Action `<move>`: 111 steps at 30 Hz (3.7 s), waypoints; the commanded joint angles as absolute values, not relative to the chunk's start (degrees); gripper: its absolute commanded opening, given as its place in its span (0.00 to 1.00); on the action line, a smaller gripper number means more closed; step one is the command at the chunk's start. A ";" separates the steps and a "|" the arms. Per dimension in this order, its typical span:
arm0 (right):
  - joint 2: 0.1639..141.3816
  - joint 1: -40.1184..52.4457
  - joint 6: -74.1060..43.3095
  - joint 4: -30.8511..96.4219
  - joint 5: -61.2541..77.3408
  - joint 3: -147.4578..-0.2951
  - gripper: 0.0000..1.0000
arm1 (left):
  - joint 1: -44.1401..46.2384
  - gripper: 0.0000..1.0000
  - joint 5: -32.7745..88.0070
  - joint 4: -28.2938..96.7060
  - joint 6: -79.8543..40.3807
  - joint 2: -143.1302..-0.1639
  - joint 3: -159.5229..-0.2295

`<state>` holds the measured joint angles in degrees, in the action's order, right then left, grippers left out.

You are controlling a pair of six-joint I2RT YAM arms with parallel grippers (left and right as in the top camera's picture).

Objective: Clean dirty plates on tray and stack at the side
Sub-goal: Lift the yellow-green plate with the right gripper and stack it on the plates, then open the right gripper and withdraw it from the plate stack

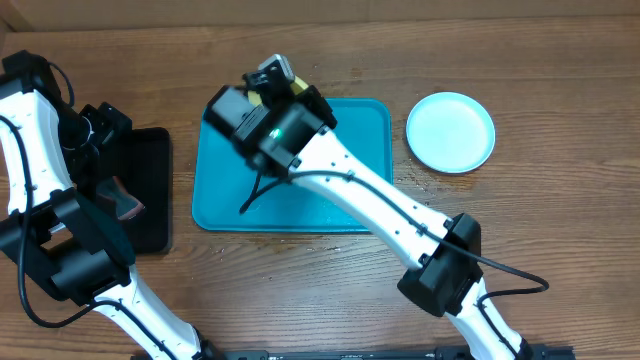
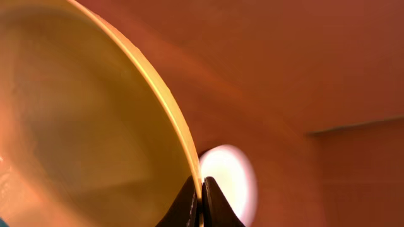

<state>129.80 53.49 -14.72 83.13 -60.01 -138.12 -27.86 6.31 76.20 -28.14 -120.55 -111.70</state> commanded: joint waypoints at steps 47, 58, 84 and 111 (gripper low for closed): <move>127.52 -8.62 -9.54 94.35 2.66 -128.57 0.04 | -28.10 1.00 7.07 76.03 -27.42 -120.64 -112.55; 127.57 -8.08 -9.56 83.53 7.14 -118.21 0.35 | -28.10 1.00 7.07 76.03 -27.42 -120.64 -112.55; 102.98 4.73 -8.54 97.08 7.33 -111.85 1.00 | -28.10 1.00 7.07 76.03 -27.42 -120.64 -112.55; 82.08 22.76 -8.93 95.29 12.73 -87.64 1.00 | -28.10 1.00 7.07 76.03 -27.42 -120.64 -112.55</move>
